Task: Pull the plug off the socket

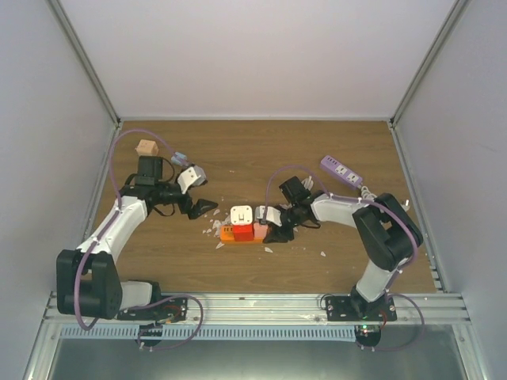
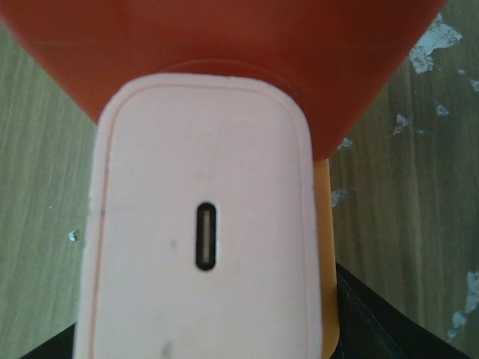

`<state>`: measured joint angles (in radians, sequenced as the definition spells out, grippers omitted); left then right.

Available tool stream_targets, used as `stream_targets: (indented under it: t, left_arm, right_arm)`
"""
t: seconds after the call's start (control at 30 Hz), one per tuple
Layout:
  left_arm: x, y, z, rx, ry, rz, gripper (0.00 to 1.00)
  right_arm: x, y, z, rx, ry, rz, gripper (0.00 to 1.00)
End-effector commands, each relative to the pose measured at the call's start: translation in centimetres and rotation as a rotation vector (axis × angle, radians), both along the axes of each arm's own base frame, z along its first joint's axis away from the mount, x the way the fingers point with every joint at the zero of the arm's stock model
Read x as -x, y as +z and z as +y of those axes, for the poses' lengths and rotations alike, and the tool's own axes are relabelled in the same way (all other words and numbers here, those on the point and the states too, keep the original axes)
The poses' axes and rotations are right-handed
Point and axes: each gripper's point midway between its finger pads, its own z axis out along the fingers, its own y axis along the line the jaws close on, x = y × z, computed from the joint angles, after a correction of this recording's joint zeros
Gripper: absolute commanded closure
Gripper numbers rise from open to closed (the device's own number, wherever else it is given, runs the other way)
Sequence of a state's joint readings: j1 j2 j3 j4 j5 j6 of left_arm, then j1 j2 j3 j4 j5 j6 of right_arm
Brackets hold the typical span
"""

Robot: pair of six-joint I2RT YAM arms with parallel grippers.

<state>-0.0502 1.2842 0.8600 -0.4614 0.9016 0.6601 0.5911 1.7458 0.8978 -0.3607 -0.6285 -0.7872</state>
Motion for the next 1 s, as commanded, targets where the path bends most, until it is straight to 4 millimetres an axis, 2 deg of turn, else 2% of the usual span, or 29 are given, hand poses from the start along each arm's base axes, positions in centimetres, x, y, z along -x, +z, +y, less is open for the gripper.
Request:
stream_targets:
  t: [0.0,0.17,0.27,0.43,0.53,0.63,0.97]
  left_arm:
    - [2.3,-0.2,-3.1,0.047,-0.134,0.017,0.01]
    - [3.6,-1.3,-4.8,0.057,-0.184,0.048,0.01]
    - [3.8,-2.0,-5.5,0.062,-0.201,0.077,0.01]
    - [4.3,-2.4,-6.5,0.078,-0.230,0.108,0.04]
    - [4.4,-2.8,-6.8,0.072,-0.237,0.117,0.07]
    - [4.8,-3.1,-7.1,0.071,-0.257,0.125,0.10]
    - [4.6,-3.8,-8.7,0.048,-0.292,0.158,0.19]
  right_arm:
    - [1.5,1.4,0.8,-0.051,-0.019,0.044,0.61]
    - [1.9,0.9,0.8,-0.026,-0.021,0.039,0.57]
    - [2.0,0.9,0.7,-0.027,-0.022,0.037,0.49]
    - [2.2,1.8,0.7,-0.046,-0.016,0.031,0.28]
    - [2.2,3.0,1.0,-0.070,-0.014,0.022,0.17]
    - [2.3,4.5,1.3,-0.113,-0.004,-0.001,0.09]
    - [2.2,9.2,3.4,-0.296,0.040,-0.037,0.01]
